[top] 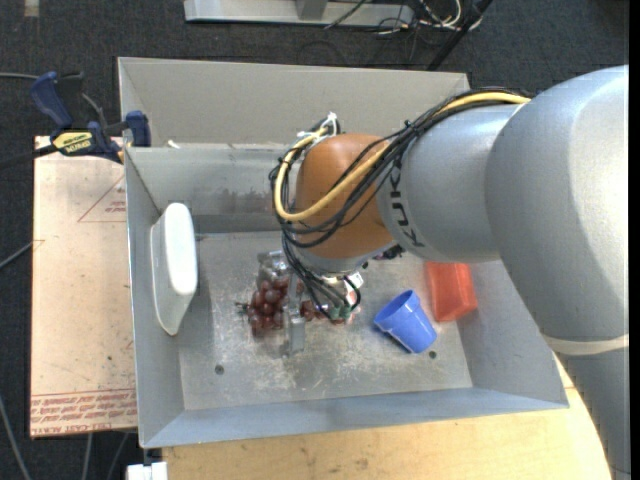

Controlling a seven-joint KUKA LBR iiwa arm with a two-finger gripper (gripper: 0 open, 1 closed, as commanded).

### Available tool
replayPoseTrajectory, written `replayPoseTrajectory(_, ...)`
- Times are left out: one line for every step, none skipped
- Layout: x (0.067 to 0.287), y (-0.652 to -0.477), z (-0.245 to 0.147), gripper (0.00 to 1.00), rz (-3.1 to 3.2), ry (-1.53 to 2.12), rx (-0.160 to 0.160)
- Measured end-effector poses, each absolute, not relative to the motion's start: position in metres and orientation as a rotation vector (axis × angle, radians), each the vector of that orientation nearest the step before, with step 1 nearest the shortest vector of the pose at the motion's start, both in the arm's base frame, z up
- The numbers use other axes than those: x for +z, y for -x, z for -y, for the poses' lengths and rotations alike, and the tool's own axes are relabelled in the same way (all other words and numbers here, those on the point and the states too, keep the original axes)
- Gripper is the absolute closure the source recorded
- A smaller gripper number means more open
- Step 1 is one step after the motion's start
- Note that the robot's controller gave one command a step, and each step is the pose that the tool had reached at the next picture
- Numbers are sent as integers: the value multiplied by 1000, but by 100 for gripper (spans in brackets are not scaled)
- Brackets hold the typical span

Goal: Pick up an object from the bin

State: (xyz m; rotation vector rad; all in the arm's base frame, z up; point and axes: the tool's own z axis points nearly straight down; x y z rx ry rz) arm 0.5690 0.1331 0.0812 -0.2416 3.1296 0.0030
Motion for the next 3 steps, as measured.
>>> replayPoseTrajectory(70,-605,-118,100,-2929,1114,3)
replayPoseTrajectory(70,-605,-118,100,-2929,1115,4)
replayPoseTrajectory(266,-611,-139,100,-2861,1278,5)
